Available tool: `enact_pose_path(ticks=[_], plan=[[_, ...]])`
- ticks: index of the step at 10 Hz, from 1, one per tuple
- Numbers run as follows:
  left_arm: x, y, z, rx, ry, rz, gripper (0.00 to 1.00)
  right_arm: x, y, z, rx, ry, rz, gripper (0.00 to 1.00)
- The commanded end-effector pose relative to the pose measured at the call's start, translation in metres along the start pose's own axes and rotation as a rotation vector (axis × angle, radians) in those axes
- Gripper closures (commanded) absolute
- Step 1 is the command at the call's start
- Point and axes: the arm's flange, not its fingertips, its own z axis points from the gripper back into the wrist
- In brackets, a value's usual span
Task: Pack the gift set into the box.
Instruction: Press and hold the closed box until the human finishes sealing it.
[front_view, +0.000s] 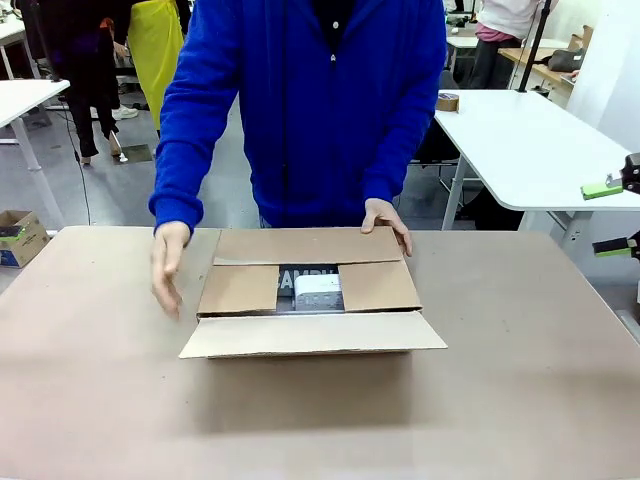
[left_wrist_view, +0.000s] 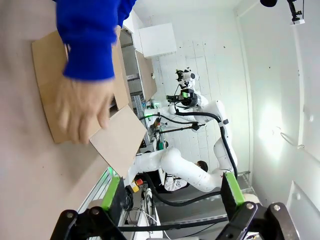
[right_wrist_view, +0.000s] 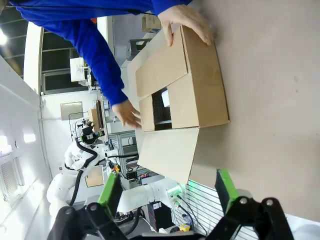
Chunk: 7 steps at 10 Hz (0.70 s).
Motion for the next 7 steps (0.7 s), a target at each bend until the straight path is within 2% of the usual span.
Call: enact_pose_path(ticks=[1, 7], plan=[[-0.0031, -0.0004, -0.0014, 0.008, -0.001, -0.011, 0.0, 0.0008, 0.001, -0.001, 0.022, -0.009, 0.011, 0.0], [-0.0031, -0.0004, -0.0014, 0.008, -0.001, -0.011, 0.0, 0.0008, 0.001, -0.001, 0.022, -0.009, 0.011, 0.0]])
